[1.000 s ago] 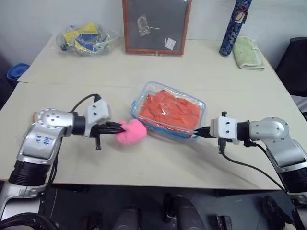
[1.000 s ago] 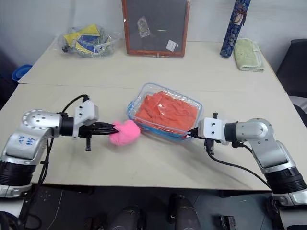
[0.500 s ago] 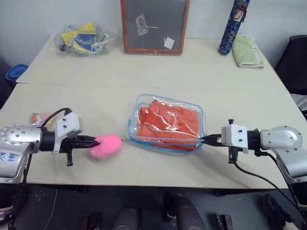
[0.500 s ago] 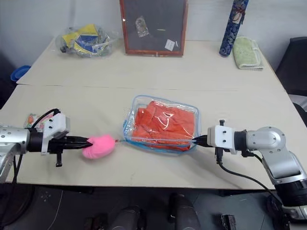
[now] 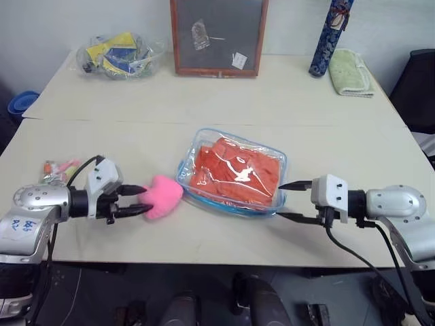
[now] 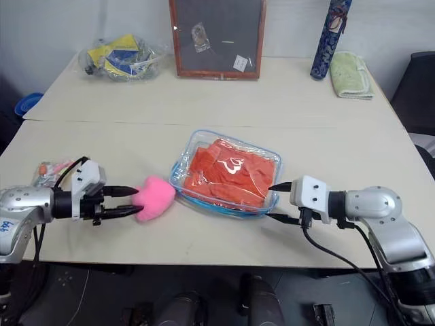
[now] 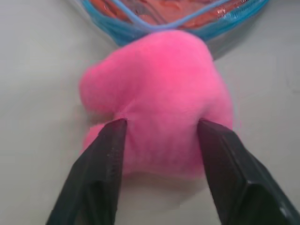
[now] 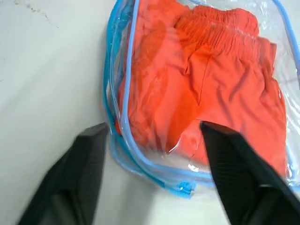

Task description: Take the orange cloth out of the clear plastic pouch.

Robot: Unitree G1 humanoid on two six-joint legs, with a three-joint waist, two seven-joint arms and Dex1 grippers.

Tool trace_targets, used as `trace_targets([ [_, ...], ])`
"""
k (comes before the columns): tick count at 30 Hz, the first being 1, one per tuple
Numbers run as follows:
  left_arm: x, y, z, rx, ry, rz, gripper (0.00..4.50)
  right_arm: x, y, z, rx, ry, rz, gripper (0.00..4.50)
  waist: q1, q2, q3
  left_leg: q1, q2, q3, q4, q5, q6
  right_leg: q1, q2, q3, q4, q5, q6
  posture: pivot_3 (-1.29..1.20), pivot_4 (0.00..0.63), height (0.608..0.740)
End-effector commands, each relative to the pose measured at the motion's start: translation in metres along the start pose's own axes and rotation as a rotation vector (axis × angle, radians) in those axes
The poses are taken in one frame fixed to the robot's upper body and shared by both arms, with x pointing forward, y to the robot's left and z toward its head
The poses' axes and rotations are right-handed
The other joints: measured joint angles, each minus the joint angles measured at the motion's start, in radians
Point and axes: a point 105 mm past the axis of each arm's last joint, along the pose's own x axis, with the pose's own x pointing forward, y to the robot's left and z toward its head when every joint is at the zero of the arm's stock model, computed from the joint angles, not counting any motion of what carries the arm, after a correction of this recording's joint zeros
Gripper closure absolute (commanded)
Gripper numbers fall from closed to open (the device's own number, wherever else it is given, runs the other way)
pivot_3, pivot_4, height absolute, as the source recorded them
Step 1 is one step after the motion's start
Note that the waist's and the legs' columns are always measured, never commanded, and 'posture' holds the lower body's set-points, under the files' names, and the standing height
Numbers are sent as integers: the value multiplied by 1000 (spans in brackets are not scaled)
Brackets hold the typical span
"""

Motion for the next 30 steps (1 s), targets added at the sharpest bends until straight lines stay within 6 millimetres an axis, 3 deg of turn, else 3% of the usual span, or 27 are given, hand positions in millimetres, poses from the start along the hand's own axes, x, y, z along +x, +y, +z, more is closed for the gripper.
trace_targets([
  [1,-27,19,15,2,-41,62,722,-9,-3,20,14,-63,-76,157,1,0,0,0,0,0,0,0,0,0,0,0,0,0,0,0,150,740],
  [4,-42,25,48,-11,-148,24,722,-11,-2,30,69,-101,-112,157,5,0,0,0,-1,-1,0,0,0,0,-1,0,0,0,0,0,150,740],
  [6,-42,15,72,64,-170,-65,722,-12,1,37,105,-129,-117,157,6,0,0,-1,-1,-2,1,0,0,0,0,-1,0,0,0,0,150,740],
  [11,-7,-6,113,424,-134,-176,722,-3,10,52,150,-178,-112,157,4,0,0,-1,-2,-1,-1,0,0,0,0,-1,-1,0,0,0,150,740],
  [14,30,-21,106,715,-44,-251,722,4,15,58,161,-194,-106,157,4,0,0,0,-2,1,0,0,0,2,1,0,0,0,0,0,150,740],
  [17,62,-19,91,980,70,-251,722,9,19,61,165,-198,-108,157,1,0,0,0,-1,3,-1,0,0,1,2,3,1,0,0,0,150,740],
  [24,95,-16,87,1080,32,-257,722,13,20,64,183,-206,-136,157,2,0,0,0,0,5,0,0,-1,0,6,4,0,1,0,0,150,740],
  [30,102,-19,94,1129,-64,-238,722,13,12,64,190,-216,-199,157,4,0,0,0,0,3,0,0,0,0,5,3,0,1,0,0,150,740],
])
